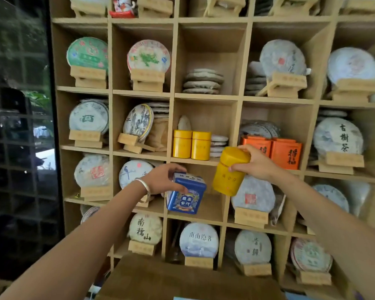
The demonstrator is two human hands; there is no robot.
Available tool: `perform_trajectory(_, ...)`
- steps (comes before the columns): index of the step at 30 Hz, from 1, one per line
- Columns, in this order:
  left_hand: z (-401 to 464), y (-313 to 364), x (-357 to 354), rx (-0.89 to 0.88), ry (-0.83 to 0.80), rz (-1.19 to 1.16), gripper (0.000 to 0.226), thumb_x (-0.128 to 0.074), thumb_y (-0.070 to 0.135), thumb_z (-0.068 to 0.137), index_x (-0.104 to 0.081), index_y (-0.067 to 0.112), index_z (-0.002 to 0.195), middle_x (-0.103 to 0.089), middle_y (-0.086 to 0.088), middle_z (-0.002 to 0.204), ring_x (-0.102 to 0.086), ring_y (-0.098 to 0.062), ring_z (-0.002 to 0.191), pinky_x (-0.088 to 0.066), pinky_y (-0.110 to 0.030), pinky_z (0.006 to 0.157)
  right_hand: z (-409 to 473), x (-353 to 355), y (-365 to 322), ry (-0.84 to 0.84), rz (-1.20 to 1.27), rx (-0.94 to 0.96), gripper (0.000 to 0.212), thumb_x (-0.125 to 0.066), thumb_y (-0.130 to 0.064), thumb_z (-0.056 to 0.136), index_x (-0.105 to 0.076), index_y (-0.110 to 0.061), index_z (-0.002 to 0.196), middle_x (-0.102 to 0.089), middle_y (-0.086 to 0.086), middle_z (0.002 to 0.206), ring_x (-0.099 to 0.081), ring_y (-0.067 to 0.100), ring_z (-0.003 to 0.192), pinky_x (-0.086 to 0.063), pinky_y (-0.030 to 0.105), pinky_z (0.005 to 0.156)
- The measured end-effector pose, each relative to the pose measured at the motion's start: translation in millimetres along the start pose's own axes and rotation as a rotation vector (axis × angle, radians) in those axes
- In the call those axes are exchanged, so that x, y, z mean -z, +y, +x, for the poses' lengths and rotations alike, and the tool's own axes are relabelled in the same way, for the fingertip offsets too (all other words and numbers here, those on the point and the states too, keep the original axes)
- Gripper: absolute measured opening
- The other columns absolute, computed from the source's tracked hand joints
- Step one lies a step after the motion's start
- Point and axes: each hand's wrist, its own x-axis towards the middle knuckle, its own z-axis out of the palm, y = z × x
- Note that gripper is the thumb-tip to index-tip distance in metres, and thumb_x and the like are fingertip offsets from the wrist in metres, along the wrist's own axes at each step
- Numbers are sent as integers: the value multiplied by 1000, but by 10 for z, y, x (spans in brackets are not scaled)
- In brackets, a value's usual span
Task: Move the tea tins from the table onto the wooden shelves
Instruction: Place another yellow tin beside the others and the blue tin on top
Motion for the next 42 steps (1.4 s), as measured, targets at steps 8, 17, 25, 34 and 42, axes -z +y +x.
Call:
perform_trajectory(8, 1027, -156, 269, -15, 34, 5, 60, -85, 30, 65, -55, 31, 116, -69, 3, 103, -69, -6, 89, -59, -25, 74, 1061, 121, 116, 44, -243, 88, 83, -85, -50, 50, -46, -27, 120, -50, 1, 116, -53, 18, 102, -51, 36, 81)
perform_trajectory(17, 1567, -392, 348, -44, -7, -47, 66, -84, 43, 54, -56, 37, 114, -70, 4, 103, -69, -5, 90, -57, -22, 70, 1775, 57, -156, -14, -672, 210, 92, -82, -50, 59, -39, -15, 133, -46, 10, 125, -48, 25, 111, -40, 30, 83)
perform_trajectory(25, 1705, -580, 487, -96, -58, -85, 61, -85, 29, 65, -57, 30, 119, -70, 2, 107, -69, -8, 95, -58, -27, 76, 1940, -12, -246, -79, -1024, 208, 90, -77, -62, 58, -44, -13, 127, -55, 7, 120, -54, 24, 100, -45, 33, 77)
perform_trajectory(34, 1689, -711, 519, -108, -95, -106, 69, -83, 47, 54, -56, 39, 116, -70, 7, 105, -68, -4, 95, -56, -23, 74, 2051, 23, -139, -134, -1183, 161, 73, -69, -66, 61, -50, -18, 113, -60, 5, 104, -50, 21, 86, -43, 33, 70)
perform_trajectory(42, 1718, -685, 521, -139, -107, -132, 57, -85, 31, 66, -56, 37, 115, -70, 7, 104, -67, -3, 96, -56, -20, 71, 2118, -50, 6, -116, -1459, 253, 69, -52, -70, 75, -62, -15, 114, -56, 7, 114, -53, 25, 106, -39, 40, 96)
